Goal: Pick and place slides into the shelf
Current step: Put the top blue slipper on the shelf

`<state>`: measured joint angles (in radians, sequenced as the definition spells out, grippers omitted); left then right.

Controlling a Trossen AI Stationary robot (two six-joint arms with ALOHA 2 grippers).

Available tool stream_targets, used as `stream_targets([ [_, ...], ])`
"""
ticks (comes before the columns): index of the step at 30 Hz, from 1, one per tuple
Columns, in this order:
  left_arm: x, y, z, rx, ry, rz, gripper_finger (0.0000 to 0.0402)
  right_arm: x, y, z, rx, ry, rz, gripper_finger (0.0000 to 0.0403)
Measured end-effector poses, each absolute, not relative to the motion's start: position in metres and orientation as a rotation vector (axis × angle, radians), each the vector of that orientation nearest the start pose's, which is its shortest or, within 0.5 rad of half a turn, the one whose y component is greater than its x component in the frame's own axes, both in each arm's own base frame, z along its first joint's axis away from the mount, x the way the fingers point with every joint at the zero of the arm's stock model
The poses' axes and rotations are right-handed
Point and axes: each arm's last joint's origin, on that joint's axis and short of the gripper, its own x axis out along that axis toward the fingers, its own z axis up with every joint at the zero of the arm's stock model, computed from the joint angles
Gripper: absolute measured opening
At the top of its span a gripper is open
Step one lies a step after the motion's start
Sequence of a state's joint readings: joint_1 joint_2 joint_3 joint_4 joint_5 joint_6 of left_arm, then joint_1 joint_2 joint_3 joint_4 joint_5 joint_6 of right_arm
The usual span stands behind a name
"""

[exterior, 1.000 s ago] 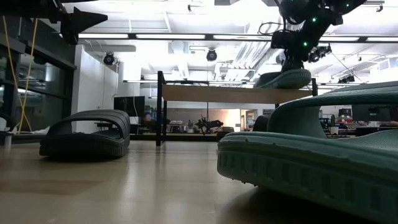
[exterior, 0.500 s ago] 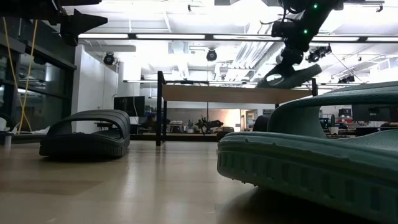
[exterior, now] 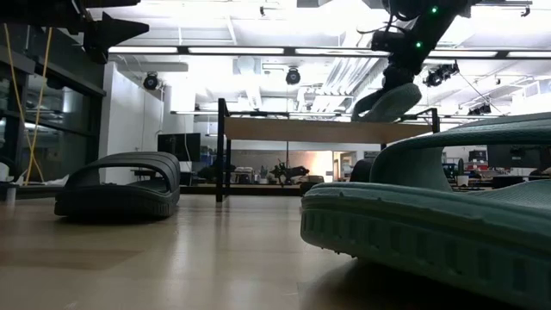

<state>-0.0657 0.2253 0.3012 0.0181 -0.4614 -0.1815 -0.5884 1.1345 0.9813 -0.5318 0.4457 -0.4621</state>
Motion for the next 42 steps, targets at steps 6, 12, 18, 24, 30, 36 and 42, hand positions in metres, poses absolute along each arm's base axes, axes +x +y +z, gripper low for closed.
stream_targets([
  [6,0.096,0.007,0.250,-0.203,-0.128,0.386,0.0250,0.193,-0.147,0.295,-0.383,1.013,-0.851,0.0147],
  [12,0.096,0.007,0.250,-0.203,-0.128,0.386,0.0250,0.200,-0.158,0.279,-0.383,1.091,-0.851,0.0147],
  [18,0.096,0.007,0.250,-0.203,-0.129,0.386,0.0250,0.206,-0.166,0.267,-0.374,1.141,-0.854,0.0147],
  [24,0.096,0.007,0.250,-0.203,-0.129,0.385,0.0250,0.204,-0.165,0.269,-0.364,1.131,-0.882,0.0147],
  [30,0.096,0.007,0.250,-0.203,-0.129,0.386,0.0250,0.201,-0.160,0.274,-0.343,1.102,-0.844,0.0147],
  [36,0.096,0.007,0.250,-0.203,-0.129,0.386,0.0250,0.203,-0.155,0.275,-0.331,1.082,-0.799,0.0147],
  [42,0.096,0.007,0.250,-0.204,-0.128,0.385,0.0250,0.202,-0.154,0.275,-0.322,1.092,-0.787,0.0164],
])
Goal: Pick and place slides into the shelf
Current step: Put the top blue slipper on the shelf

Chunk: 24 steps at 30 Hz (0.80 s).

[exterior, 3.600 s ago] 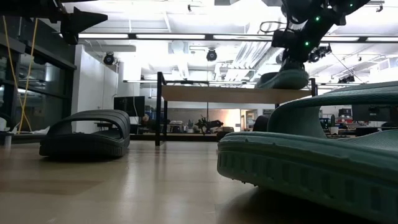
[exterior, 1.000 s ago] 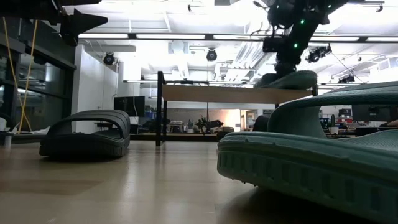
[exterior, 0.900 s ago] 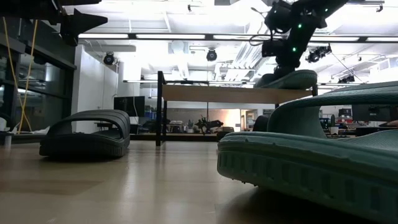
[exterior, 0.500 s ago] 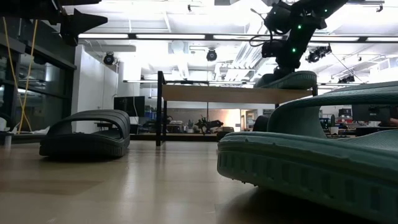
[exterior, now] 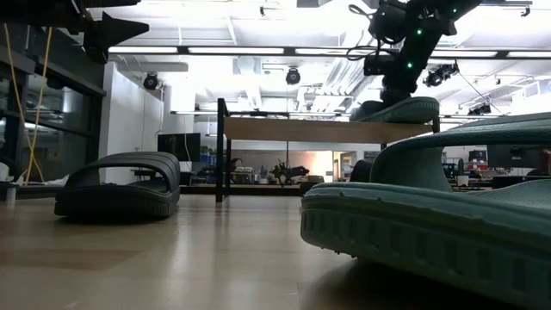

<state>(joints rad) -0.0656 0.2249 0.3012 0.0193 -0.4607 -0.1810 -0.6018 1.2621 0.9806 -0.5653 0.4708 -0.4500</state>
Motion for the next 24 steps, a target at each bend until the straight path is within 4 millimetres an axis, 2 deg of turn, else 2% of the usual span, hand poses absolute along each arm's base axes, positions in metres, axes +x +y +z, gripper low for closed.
stream_targets([
  [10,0.096,0.007,0.250,-0.203,-0.128,0.385,0.0250,0.198,-0.151,0.276,-0.290,1.090,-0.787,0.0222],
  [24,0.096,0.007,0.250,-0.203,-0.128,0.385,0.0250,0.187,-0.136,0.289,-0.282,1.059,-0.782,0.0227],
])
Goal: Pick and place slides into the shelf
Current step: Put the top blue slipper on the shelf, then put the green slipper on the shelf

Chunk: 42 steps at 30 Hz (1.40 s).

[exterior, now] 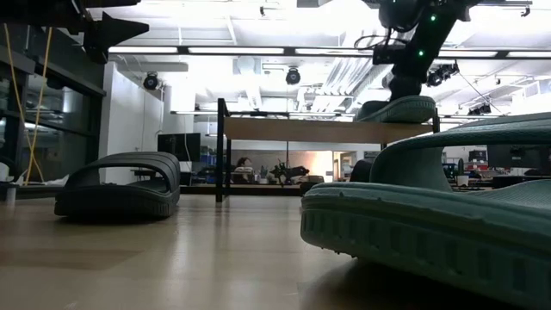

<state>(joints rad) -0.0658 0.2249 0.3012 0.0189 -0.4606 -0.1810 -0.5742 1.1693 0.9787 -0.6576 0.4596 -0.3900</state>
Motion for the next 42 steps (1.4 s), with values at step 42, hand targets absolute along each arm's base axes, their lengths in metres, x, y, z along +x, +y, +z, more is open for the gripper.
stream_targets([
  [42,0.096,0.007,0.250,-0.184,-0.124,0.388,0.0250,0.188,-0.105,0.293,-0.177,0.995,-0.915,0.0227],
])
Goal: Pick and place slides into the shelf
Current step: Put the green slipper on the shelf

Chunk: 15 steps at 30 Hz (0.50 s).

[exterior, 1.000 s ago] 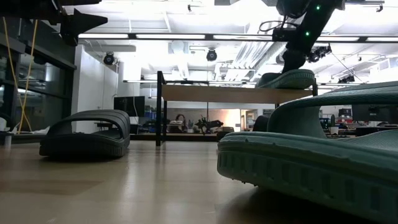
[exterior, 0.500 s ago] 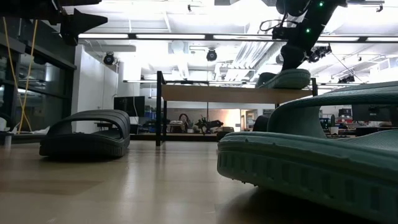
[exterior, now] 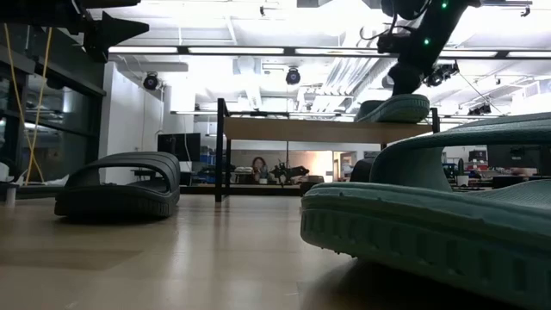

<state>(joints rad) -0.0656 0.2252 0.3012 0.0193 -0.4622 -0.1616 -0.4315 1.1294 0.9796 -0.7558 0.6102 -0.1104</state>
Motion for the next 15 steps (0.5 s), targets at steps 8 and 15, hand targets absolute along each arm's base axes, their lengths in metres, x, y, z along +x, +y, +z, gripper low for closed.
stream_targets([
  [8,0.0961,0.0067,0.2506,-0.187,-0.133,0.389,0.0250,0.1847,-0.1068,0.2946,-0.247,1.019,-1.044,0.0227],
  [15,0.0962,0.0066,0.2506,-0.187,-0.133,0.388,0.0250,0.1865,-0.1056,0.2932,-0.207,1.014,-0.962,0.0227],
])
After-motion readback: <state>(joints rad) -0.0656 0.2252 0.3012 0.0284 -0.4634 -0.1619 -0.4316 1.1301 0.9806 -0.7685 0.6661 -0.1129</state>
